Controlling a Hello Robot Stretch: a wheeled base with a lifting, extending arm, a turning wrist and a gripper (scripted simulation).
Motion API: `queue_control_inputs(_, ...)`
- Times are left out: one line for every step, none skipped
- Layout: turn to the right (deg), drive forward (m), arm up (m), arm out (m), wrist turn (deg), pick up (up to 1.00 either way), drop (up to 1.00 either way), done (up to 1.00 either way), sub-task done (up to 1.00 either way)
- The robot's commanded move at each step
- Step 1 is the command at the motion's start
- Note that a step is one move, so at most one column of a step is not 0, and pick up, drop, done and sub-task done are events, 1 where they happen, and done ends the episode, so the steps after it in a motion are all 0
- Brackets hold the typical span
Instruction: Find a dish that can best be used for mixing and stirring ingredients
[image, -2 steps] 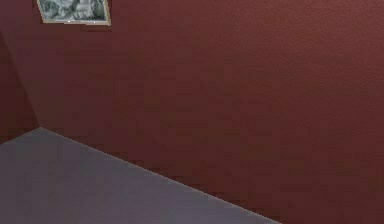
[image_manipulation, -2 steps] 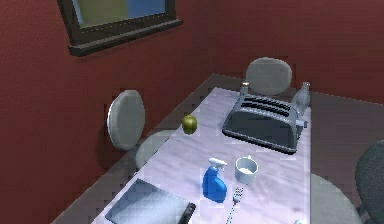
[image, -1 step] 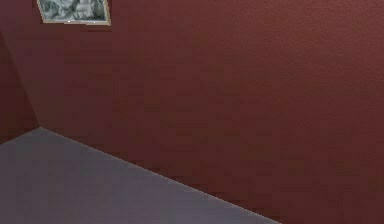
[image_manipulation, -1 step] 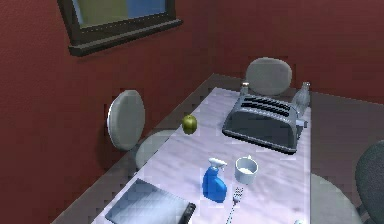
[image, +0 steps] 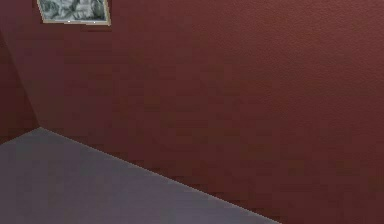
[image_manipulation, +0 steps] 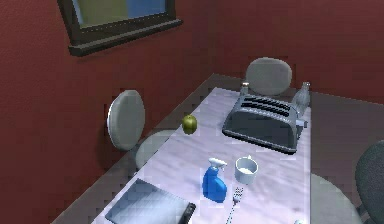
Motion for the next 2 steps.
queue_control_inputs(45.0, 0.00, 0.00, 0.00, 0.0, 0.00, 0.00, 0.00, 0.00)
queue_control_inputs(-45.0, 0.00, 0.00, 0.00, 0.0, 0.00, 0.00, 0.00, 0.00)
